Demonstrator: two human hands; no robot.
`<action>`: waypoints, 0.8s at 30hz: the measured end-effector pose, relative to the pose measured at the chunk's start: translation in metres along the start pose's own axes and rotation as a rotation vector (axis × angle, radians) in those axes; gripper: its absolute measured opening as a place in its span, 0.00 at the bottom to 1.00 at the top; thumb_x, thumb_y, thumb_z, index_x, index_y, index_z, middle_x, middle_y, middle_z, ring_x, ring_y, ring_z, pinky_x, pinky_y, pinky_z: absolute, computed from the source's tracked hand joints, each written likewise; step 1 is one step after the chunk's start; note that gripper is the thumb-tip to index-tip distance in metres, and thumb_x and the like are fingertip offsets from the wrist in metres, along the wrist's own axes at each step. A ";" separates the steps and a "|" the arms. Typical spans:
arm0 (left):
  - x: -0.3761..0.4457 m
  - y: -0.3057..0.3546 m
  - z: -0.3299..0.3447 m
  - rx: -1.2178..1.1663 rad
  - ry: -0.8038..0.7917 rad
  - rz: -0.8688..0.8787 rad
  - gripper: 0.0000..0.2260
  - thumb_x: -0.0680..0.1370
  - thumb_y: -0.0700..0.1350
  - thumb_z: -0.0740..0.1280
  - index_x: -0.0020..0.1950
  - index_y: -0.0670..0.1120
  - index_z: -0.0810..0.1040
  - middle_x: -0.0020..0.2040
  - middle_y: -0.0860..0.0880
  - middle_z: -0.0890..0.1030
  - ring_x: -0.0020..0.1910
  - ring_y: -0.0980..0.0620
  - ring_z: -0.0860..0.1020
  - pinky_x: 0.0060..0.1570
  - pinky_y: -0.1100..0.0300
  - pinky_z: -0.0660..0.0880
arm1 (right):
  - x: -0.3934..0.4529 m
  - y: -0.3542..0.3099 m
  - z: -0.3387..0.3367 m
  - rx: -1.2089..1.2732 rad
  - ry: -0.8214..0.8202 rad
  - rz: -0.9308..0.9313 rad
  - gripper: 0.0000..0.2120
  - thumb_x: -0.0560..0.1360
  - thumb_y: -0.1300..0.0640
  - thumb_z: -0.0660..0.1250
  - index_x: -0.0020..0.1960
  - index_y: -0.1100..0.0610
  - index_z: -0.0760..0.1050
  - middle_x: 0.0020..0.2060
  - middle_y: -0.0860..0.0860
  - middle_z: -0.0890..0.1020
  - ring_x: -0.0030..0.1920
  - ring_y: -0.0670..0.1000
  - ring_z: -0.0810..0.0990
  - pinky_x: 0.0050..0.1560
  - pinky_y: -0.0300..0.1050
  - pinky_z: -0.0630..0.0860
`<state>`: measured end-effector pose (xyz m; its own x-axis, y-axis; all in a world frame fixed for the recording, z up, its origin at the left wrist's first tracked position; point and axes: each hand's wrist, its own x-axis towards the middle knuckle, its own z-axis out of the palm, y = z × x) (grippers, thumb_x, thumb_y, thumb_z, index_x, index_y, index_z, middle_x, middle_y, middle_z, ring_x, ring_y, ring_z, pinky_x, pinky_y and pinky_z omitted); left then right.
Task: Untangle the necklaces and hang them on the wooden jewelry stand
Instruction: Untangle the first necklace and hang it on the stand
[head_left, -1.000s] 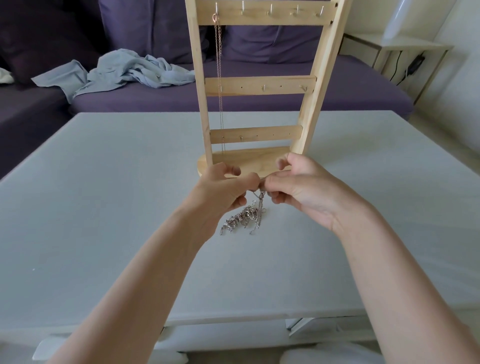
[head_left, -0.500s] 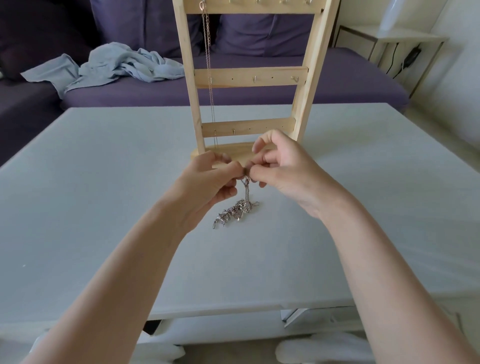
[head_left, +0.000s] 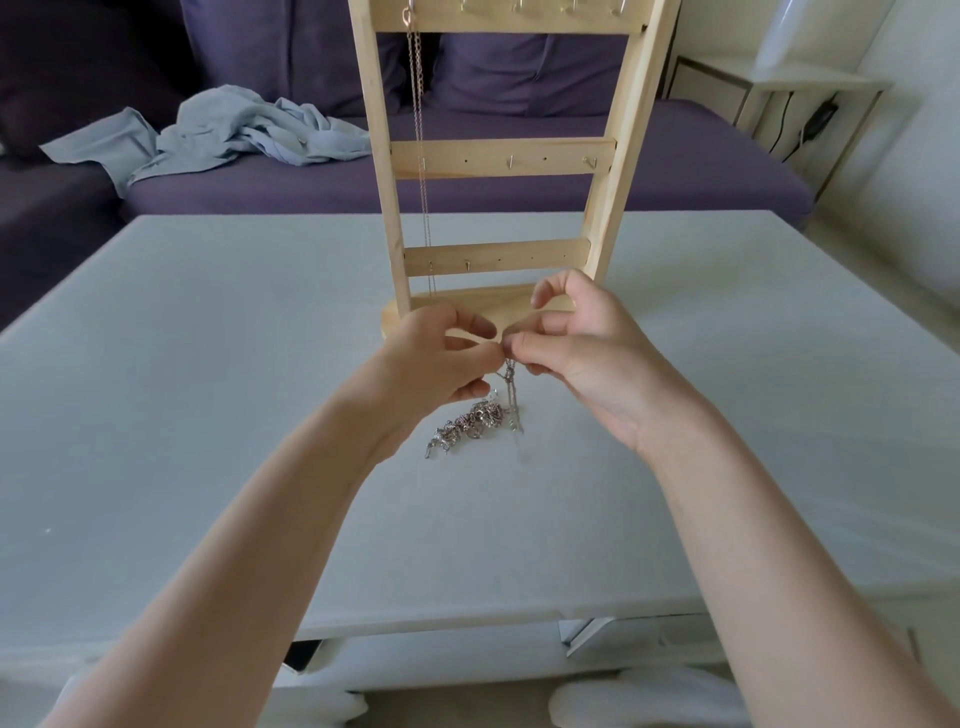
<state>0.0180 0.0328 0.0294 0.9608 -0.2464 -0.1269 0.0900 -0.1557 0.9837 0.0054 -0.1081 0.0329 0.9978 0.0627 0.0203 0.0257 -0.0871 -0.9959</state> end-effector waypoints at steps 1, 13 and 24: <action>0.000 -0.001 0.000 0.028 0.018 0.002 0.04 0.75 0.36 0.67 0.45 0.44 0.75 0.35 0.49 0.77 0.27 0.60 0.73 0.38 0.67 0.77 | 0.000 -0.001 0.000 -0.046 -0.001 -0.022 0.16 0.70 0.71 0.66 0.44 0.53 0.64 0.33 0.50 0.79 0.36 0.50 0.72 0.43 0.43 0.69; -0.001 0.001 0.002 0.161 0.189 0.116 0.08 0.74 0.38 0.65 0.36 0.43 0.79 0.29 0.53 0.75 0.27 0.62 0.72 0.32 0.70 0.74 | 0.002 -0.005 0.001 -0.143 -0.007 -0.058 0.17 0.71 0.68 0.68 0.43 0.52 0.61 0.35 0.50 0.80 0.38 0.51 0.73 0.46 0.46 0.69; 0.001 -0.001 0.003 0.284 0.055 0.147 0.08 0.77 0.39 0.64 0.38 0.45 0.77 0.33 0.50 0.77 0.26 0.63 0.74 0.34 0.68 0.76 | 0.002 -0.004 -0.011 -0.227 -0.050 -0.006 0.15 0.70 0.67 0.70 0.47 0.53 0.66 0.33 0.48 0.81 0.34 0.48 0.73 0.39 0.39 0.69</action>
<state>0.0183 0.0301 0.0276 0.9716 -0.2350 0.0286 -0.1200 -0.3847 0.9152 0.0076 -0.1186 0.0379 0.9935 0.1130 0.0160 0.0502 -0.3072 -0.9503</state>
